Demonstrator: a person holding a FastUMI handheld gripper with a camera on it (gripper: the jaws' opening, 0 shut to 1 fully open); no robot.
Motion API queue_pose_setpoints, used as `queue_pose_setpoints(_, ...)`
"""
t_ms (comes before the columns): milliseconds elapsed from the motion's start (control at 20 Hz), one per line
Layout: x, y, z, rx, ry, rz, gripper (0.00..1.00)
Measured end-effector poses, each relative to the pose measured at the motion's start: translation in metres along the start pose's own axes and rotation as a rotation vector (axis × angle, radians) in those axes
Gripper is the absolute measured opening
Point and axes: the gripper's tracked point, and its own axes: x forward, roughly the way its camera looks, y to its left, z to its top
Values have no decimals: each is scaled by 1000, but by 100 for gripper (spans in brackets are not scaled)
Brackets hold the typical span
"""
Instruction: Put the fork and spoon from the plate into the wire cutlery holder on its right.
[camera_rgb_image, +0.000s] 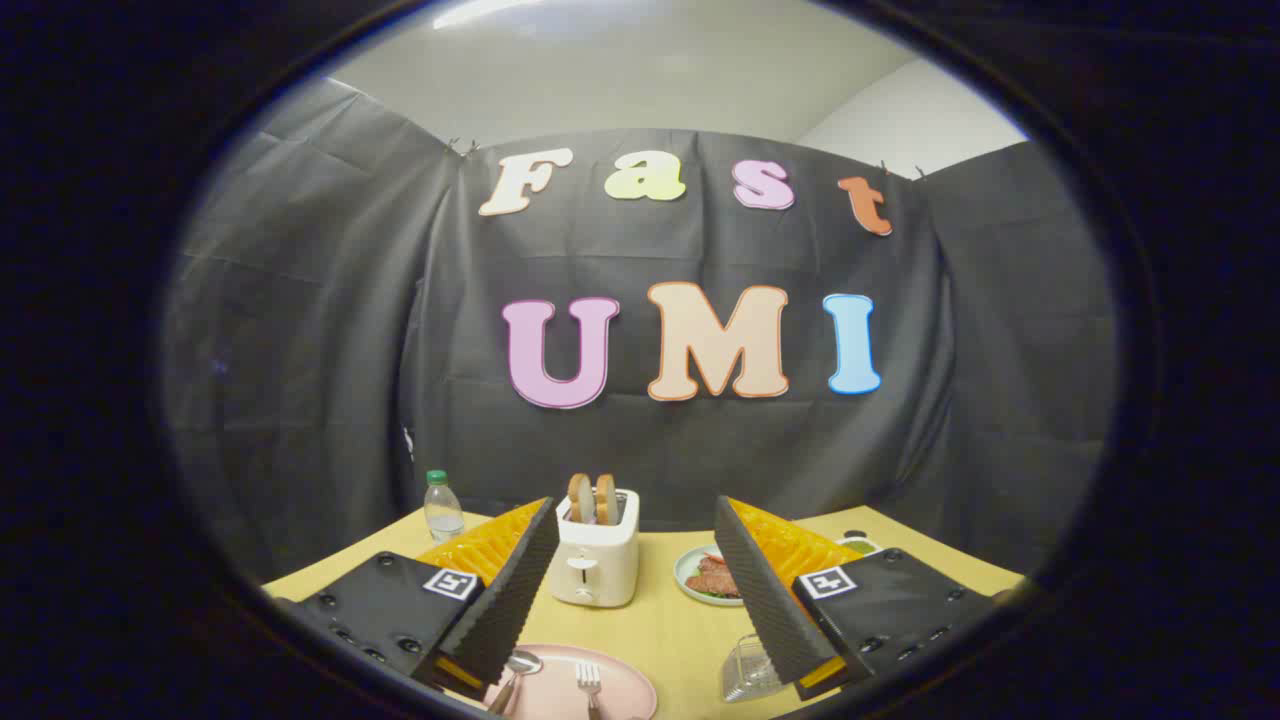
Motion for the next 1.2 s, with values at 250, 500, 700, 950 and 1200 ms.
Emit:
queue_pose_setpoints(250, -3, 6, 0, -6, 0, 27, 100)
queue_pose_setpoints(500, -7, 9, -5, -15, 5, 45, 100)
queue_pose_setpoints(700, -7, 12, -8, -24, 15, 52, 100)
queue_pose_setpoints(950, -4, 21, -28, -23, 66, 94, 100)
queue_pose_setpoints(1200, 0, 23, -81, -30, 222, 142, 100)
